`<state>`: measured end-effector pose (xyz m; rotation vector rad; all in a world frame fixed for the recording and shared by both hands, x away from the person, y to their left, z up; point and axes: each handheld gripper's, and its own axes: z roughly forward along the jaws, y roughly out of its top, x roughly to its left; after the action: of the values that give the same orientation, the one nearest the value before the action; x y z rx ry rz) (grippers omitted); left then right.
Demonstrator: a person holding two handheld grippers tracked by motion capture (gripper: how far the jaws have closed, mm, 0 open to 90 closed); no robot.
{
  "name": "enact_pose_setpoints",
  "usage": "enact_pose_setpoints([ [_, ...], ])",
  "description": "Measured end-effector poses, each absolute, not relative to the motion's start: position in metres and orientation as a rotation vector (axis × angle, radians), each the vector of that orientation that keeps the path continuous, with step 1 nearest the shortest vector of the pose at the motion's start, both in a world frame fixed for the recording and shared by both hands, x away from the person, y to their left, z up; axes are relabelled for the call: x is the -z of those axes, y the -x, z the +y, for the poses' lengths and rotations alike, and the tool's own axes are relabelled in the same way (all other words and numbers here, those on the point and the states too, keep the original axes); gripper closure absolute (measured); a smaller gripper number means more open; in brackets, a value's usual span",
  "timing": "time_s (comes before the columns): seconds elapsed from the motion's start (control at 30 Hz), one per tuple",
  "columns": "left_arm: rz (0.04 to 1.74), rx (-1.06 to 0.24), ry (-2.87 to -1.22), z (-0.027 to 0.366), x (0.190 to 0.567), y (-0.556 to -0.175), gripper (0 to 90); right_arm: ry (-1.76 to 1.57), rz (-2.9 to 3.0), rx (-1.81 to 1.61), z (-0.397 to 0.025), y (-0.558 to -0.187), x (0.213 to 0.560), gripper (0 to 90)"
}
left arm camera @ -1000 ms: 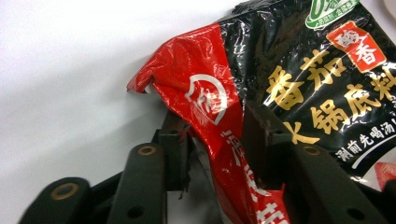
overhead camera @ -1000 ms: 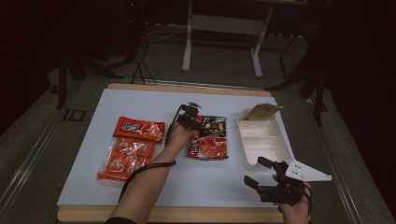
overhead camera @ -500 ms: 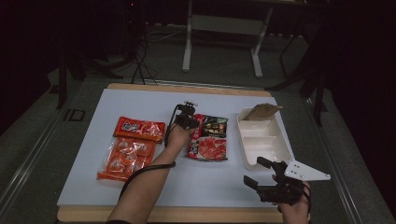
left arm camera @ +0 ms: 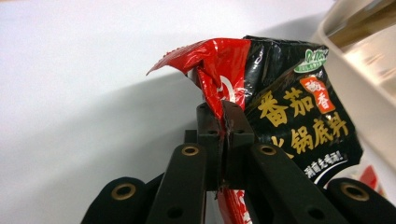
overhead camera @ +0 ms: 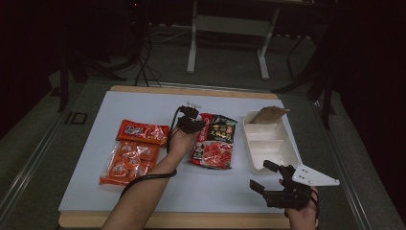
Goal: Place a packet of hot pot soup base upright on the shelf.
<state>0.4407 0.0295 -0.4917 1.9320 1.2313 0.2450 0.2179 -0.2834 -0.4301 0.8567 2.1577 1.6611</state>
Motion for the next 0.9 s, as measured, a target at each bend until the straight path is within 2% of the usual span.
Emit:
enact_pose_setpoints([
  [0.9, 0.999, -0.258, -1.755, 0.044, 0.451, -0.392, 89.3, -0.876, 2.105, -1.658, -0.289, -0.221, 0.426, 18.3],
])
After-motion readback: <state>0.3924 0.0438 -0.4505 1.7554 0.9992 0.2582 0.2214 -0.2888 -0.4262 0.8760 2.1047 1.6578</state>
